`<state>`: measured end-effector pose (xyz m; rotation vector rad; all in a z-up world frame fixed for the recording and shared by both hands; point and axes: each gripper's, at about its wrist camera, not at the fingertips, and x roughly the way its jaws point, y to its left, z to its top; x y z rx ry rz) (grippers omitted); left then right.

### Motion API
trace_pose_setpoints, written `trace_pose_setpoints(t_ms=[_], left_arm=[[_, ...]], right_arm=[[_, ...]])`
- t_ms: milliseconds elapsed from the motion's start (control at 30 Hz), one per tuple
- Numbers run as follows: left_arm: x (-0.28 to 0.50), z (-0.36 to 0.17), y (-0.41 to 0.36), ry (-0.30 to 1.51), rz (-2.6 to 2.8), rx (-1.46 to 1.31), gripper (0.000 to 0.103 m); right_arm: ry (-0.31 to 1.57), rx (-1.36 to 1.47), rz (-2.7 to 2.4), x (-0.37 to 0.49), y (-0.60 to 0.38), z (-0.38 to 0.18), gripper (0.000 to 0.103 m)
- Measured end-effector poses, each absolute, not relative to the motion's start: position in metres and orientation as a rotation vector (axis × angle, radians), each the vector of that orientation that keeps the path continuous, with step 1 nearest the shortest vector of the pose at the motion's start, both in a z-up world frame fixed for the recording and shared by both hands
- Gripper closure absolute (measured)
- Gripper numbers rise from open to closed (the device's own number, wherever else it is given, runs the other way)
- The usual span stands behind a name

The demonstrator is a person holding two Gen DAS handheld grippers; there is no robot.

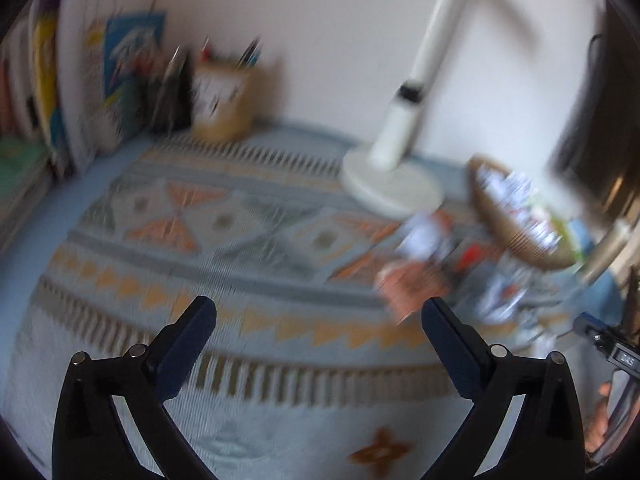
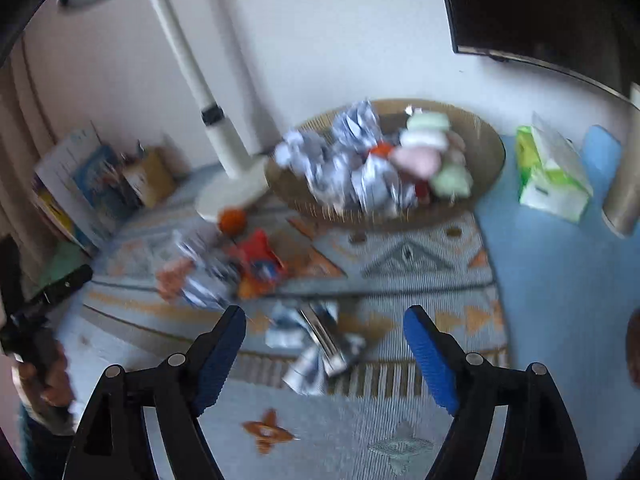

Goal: Organize objects
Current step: 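Grasp pink capybara card with left gripper while right gripper grasps crumpled grey paper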

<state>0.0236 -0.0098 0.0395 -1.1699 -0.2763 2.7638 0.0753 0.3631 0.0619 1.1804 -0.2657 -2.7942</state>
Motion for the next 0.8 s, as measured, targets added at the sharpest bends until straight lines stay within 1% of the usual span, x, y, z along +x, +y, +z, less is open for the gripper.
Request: trace_pose_setpoints(t_ms=[33,100,167,200,233,333,400,467,567,633,700,800], left_arm=[[0.025,0.026,-0.010,-0.286,2.762,-1.193,0.001],[0.024,0.019,-0.008,-0.274,2.761,-1.208,0.001],[0.029,0.026,-0.006,-0.247,2.794,-1.115,0.001],[0.030,0.027,-0.005,-0.239,2.804,-1.099,0.001],[0.029,0.024,-0.005,-0.238,2.794,-1.120,0.001],[0.027,0.022,-0.002,-0.216,2.736,-1.131,0.001],[0.026,0.023,0.006,-0.146,2.633,-1.147,0.001],[0.013,0.026,0.023,0.010,2.506,-1.175,0.001],[-0.013,0.034,0.050,0.178,2.350,-1.168,0.001],[-0.035,0.032,0.068,0.295,2.312,-1.156,0.001],[-0.052,0.026,0.077,0.342,2.261,-1.184,0.001],[-0.075,0.014,0.088,0.384,2.193,-1.214,0.002]], right_arm=[[-0.258,1.192,-2.790,0.075,0.359,0.053,0.023],[-0.224,1.200,-2.792,0.075,0.354,0.042,0.023],[-0.189,1.184,-2.819,0.077,0.352,0.043,0.023],[-0.178,1.137,-2.845,0.080,0.353,0.047,0.020],[-0.173,1.114,-2.862,0.083,0.353,0.048,0.013],[-0.172,1.114,-2.864,0.082,0.353,0.047,0.012],[-0.155,1.137,-2.777,0.079,0.347,0.048,0.012],[-0.135,1.197,-2.610,0.070,0.331,0.054,0.012],[-0.016,1.161,-2.516,0.056,0.300,0.076,0.011],[0.131,1.115,-2.489,0.039,0.279,0.085,0.004],[0.263,1.113,-2.465,0.021,0.264,0.080,0.004],[0.336,1.154,-2.381,-0.003,0.253,0.064,0.004]])
